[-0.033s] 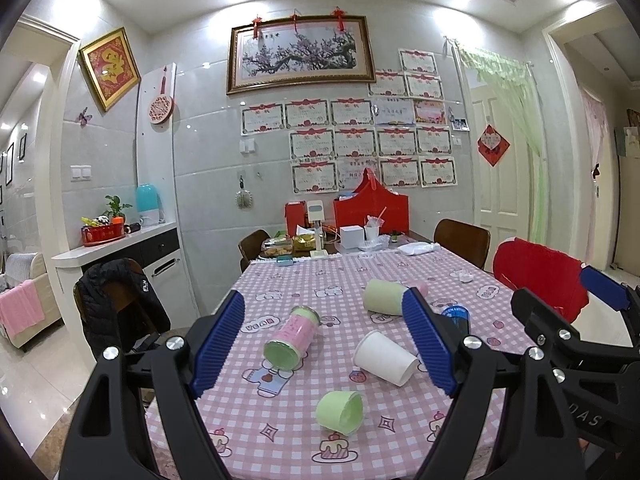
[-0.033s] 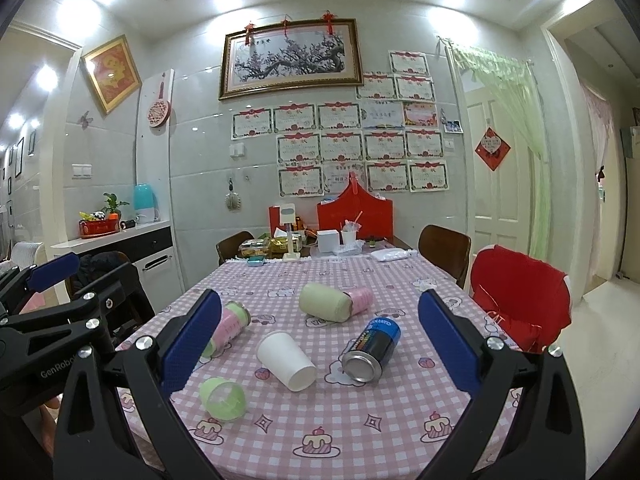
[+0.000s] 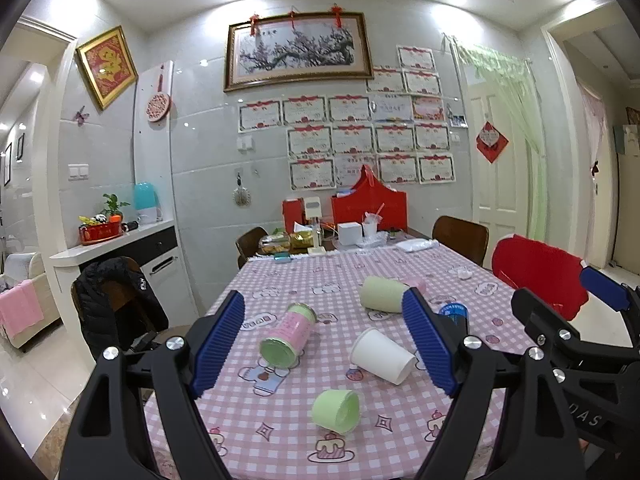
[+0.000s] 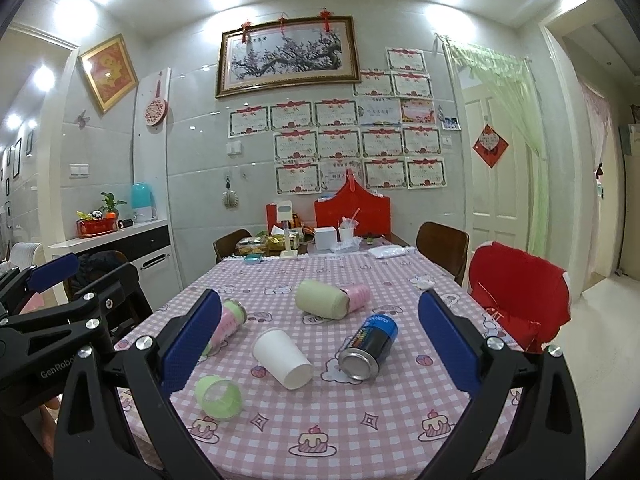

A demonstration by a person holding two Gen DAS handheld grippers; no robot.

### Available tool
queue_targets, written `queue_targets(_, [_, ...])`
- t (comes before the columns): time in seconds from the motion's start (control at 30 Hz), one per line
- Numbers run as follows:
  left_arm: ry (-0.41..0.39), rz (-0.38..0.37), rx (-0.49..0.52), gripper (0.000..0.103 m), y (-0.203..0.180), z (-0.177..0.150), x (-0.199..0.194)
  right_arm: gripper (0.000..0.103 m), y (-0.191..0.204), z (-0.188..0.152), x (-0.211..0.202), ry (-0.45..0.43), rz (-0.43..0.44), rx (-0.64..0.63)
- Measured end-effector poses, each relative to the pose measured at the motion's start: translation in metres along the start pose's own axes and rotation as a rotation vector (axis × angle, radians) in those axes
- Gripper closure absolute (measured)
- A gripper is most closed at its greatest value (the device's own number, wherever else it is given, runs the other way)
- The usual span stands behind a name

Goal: Flip cup upside down
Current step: 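Move the right gripper toward the blue-and-black CoolTowel can lying on its side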

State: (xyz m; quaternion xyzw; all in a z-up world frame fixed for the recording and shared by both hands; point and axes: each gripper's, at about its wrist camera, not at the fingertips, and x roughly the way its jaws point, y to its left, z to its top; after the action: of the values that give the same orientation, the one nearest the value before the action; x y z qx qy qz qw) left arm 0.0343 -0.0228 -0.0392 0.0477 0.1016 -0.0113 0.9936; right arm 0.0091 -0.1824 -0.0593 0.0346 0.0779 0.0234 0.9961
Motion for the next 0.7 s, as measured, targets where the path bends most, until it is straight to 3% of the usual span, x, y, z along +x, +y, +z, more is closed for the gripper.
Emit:
queue_targets(0.17, [0.041,-0.023,0.011,0.023,-0.012,-0.005,0.014,0.008,-0.014,-0.007,0.012,0.040,-0.024,0.022])
queue_targets(0.7, [0.276,-0.140,0.052,0.023,-0.072,-0.026,0.080,0.008,-0.080,-0.043,0.066,0.204,-0.139,0.112])
